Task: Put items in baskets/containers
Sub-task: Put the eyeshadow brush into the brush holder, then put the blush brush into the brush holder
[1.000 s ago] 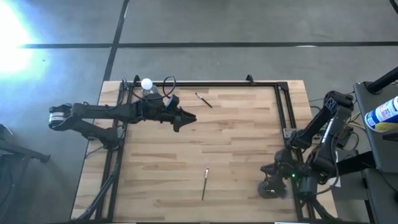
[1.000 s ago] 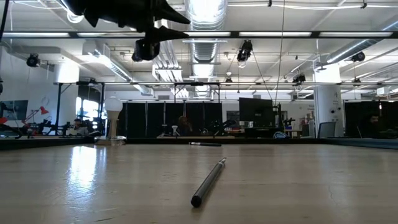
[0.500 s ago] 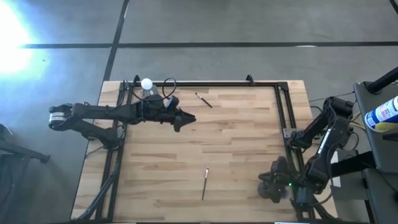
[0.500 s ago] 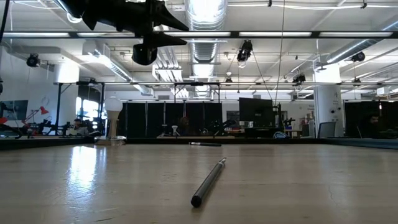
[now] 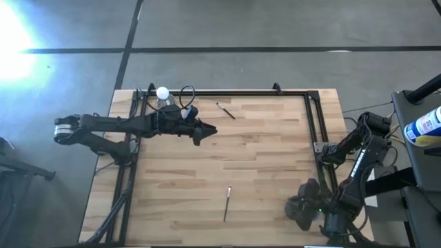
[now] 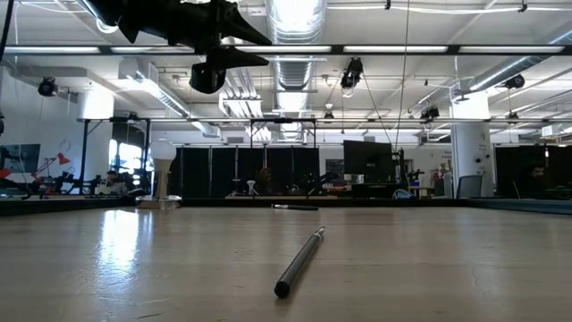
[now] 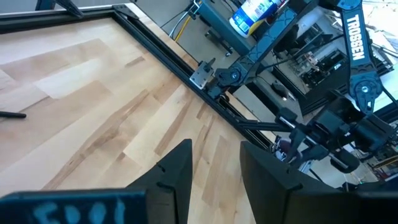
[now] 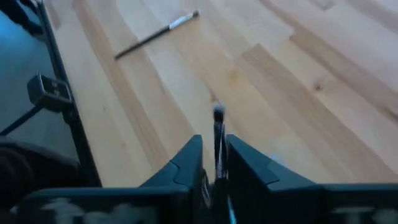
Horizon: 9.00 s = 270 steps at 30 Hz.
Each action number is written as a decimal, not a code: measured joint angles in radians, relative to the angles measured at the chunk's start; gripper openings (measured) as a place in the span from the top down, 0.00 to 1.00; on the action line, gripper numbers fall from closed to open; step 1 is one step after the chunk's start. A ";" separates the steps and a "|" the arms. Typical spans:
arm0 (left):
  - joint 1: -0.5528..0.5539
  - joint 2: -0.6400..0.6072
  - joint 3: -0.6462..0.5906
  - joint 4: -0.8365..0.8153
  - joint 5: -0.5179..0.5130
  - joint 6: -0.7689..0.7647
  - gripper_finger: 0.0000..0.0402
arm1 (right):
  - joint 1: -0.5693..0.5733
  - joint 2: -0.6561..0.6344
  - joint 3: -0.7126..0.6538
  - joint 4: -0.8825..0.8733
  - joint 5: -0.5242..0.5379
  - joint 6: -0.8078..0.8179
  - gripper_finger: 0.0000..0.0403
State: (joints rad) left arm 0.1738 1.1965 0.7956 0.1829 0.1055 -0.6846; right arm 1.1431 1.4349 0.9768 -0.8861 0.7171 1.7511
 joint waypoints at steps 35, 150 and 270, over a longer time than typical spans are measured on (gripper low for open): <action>0.010 -0.247 -0.333 0.116 -0.154 0.077 1.00 | -0.918 -0.175 0.064 0.469 -0.297 -1.117 0.98; 0.013 -0.152 -0.136 0.412 -0.146 -0.006 0.96 | -1.272 0.171 0.508 0.687 -0.819 -1.169 0.94; -0.026 -0.151 -0.097 0.147 -0.124 0.054 0.67 | -0.577 -0.348 0.142 0.290 -0.149 -0.825 0.97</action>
State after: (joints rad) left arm 0.1482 1.0454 0.6991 0.3298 -0.0185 -0.6304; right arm 0.5658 1.0874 1.1187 -0.5960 0.5681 0.9259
